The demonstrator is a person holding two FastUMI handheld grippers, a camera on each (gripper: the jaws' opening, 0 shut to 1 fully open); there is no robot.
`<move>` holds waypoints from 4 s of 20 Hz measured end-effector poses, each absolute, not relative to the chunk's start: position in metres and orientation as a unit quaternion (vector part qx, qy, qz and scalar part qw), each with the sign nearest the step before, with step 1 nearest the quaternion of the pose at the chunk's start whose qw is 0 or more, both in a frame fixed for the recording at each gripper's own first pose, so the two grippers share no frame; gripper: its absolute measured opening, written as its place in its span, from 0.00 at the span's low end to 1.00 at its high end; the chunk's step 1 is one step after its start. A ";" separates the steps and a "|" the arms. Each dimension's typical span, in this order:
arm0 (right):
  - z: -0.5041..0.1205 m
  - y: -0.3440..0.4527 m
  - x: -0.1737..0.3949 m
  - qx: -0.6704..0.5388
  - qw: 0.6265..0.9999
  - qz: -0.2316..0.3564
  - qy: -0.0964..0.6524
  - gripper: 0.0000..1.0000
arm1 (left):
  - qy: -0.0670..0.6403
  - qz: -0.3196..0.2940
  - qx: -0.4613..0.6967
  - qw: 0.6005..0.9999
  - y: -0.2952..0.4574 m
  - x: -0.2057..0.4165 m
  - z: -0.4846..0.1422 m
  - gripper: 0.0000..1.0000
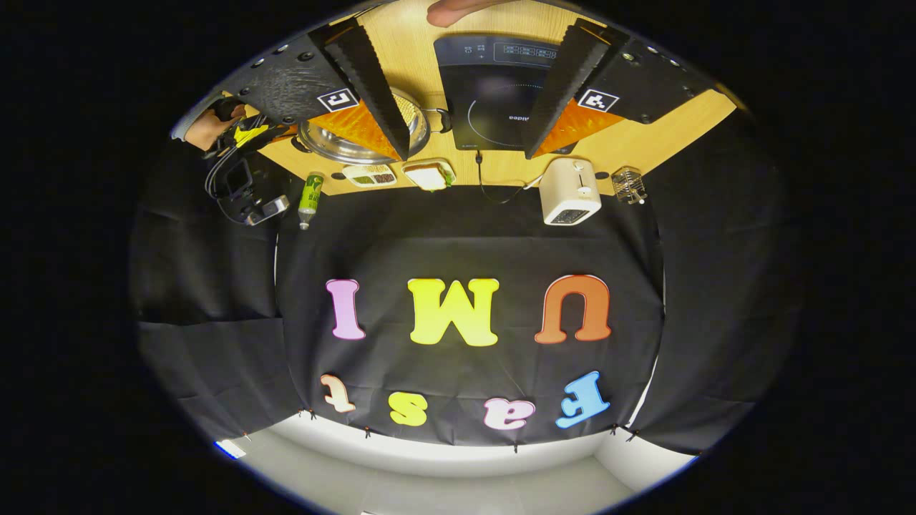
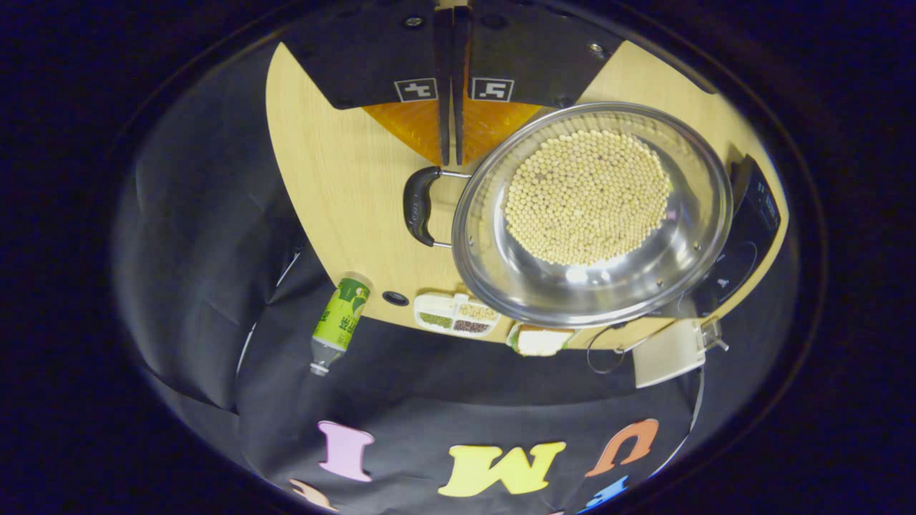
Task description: First push the handle of the pot to place it horizontally, then grasp the pot with both hands and set it on the induction cooktop.
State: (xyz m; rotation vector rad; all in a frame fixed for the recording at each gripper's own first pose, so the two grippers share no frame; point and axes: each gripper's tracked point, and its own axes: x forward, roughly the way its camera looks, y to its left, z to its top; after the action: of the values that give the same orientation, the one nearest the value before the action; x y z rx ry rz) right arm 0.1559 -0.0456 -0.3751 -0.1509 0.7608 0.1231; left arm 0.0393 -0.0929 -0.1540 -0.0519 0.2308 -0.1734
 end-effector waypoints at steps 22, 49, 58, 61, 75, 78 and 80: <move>-0.259 -0.056 0.131 0.006 0.971 0.009 0.238 1.00 | 0.198 -0.104 -0.014 0.975 -0.139 0.095 -0.224 0.95; -0.385 -0.047 0.213 0.062 0.943 -0.004 0.328 0.83 | 0.323 -0.101 -0.009 0.941 -0.169 0.187 -0.364 0.64; -0.385 -0.045 0.206 0.075 0.939 -0.006 0.335 0.62 | 0.322 -0.098 -0.009 0.941 -0.172 0.185 -0.364 0.48; -0.382 -0.047 0.202 0.078 0.938 -0.009 0.336 0.61 | 0.320 -0.100 0.011 0.942 -0.172 0.181 -0.361 0.56; -0.274 -0.001 0.143 0.062 0.957 0.016 0.282 0.60 | 0.253 -0.081 -0.011 0.964 -0.107 0.128 -0.262 0.55; -0.254 0.029 0.134 0.058 0.961 0.028 0.270 0.60 | 0.241 -0.068 -0.019 0.968 -0.076 0.117 -0.246 0.55; -0.247 0.051 0.127 0.056 0.962 0.035 0.266 0.59 | 0.235 -0.057 -0.023 0.970 -0.052 0.113 -0.240 0.56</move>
State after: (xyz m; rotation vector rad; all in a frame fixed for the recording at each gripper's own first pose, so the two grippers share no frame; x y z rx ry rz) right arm 0.1270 0.0512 -0.2471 0.1134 0.5382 0.0717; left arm 0.1132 -0.0519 -0.2400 -0.0458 0.4752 -0.1160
